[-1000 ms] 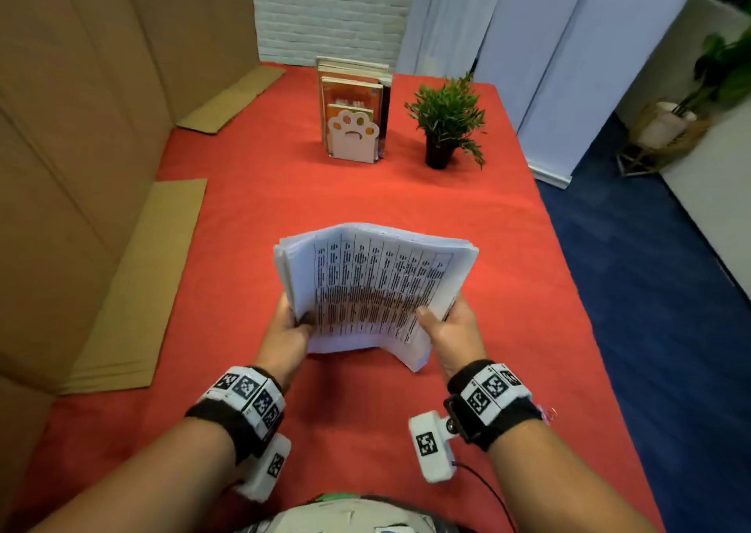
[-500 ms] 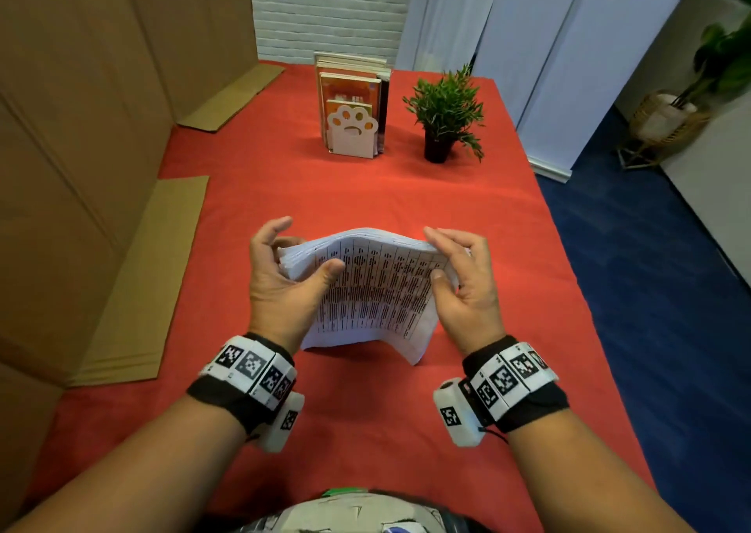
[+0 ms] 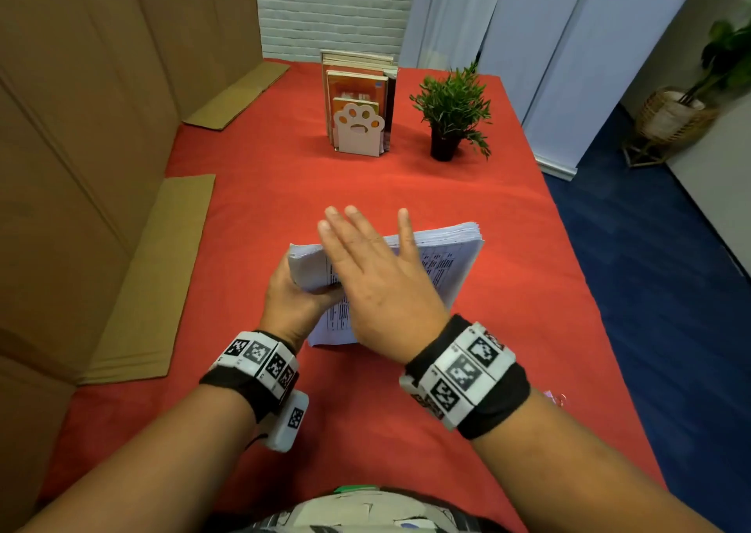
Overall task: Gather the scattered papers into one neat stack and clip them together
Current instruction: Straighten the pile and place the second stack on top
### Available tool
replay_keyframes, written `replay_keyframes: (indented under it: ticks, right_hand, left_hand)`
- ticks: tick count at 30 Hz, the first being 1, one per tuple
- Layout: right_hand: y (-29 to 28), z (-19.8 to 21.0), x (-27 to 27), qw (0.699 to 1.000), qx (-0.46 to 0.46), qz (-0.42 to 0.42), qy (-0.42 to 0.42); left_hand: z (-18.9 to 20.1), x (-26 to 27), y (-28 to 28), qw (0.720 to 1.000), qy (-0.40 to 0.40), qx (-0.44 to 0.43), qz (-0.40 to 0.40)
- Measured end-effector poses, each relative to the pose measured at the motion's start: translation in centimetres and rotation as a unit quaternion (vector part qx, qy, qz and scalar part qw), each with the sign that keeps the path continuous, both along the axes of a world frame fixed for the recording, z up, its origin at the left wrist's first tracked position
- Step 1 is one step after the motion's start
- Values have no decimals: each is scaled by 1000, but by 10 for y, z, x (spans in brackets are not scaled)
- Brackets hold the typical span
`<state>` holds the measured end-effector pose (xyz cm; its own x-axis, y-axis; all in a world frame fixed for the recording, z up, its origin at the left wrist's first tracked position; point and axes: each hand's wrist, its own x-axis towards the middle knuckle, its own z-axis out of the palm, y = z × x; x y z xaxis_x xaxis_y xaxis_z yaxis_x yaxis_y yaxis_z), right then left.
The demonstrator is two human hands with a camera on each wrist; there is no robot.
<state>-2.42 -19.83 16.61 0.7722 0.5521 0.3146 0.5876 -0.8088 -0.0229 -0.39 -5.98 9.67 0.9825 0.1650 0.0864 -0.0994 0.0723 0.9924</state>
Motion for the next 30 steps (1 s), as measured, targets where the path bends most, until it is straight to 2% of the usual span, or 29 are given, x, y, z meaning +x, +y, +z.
replay_keyframes:
  ticks: [4, 7, 10, 12, 13, 14, 16, 17, 18, 19, 21, 22, 27, 30]
  right_hand:
    - [6, -6, 1, 1000, -20, 5, 3]
    - [-14, -5, 9, 998, 8, -55, -28]
    - [-52, -8, 24, 986, 67, -145, -50]
    - [-80, -14, 32, 972, 166, -161, -35]
    - [-90, -18, 33, 955, 260, -142, -5]
    - [-97, -23, 34, 920, 373, -115, 44]
    - [-95, -31, 31, 803, 564, -82, 176]
    - [-90, -36, 30, 753, 613, -76, 226]
    - [-86, -45, 29, 728, 631, -84, 257]
    - [-82, -54, 28, 718, 630, -102, 278]
    - [-78, -71, 26, 720, 613, -140, 293]
    - [-78, -78, 25, 731, 600, -154, 287]
    - [-79, -84, 19, 822, 482, -191, 235]
    - [-79, -79, 17, 859, 433, -194, 193]
  left_hand:
    - [-2, -2, -1, 1000, -2, 17, 12]
    - [-5, -1, -2, 1000, 5, 4, 27]
    - [-6, 2, -1, 999, 9, 2, 37]
    - [-7, 3, -1, 999, 11, 0, 43]
    - [-7, 4, -1, 999, 12, -3, 44]
    - [-8, 4, -1, 999, 13, -6, 45]
    - [-9, 4, 0, 999, 19, -12, 43]
    - [-11, 4, 1, 999, 24, -13, 36]
    - [-13, 4, 3, 999, 31, -12, 26]
    - [-15, 3, 4, 999, 38, -9, 16]
    - [-20, 2, 6, 999, 49, 7, 5]
    - [-22, 2, 6, 998, 52, 20, 6]
    - [-22, 1, -4, 995, 55, 80, 33]
    - [-20, 2, -9, 993, 69, 87, 49]
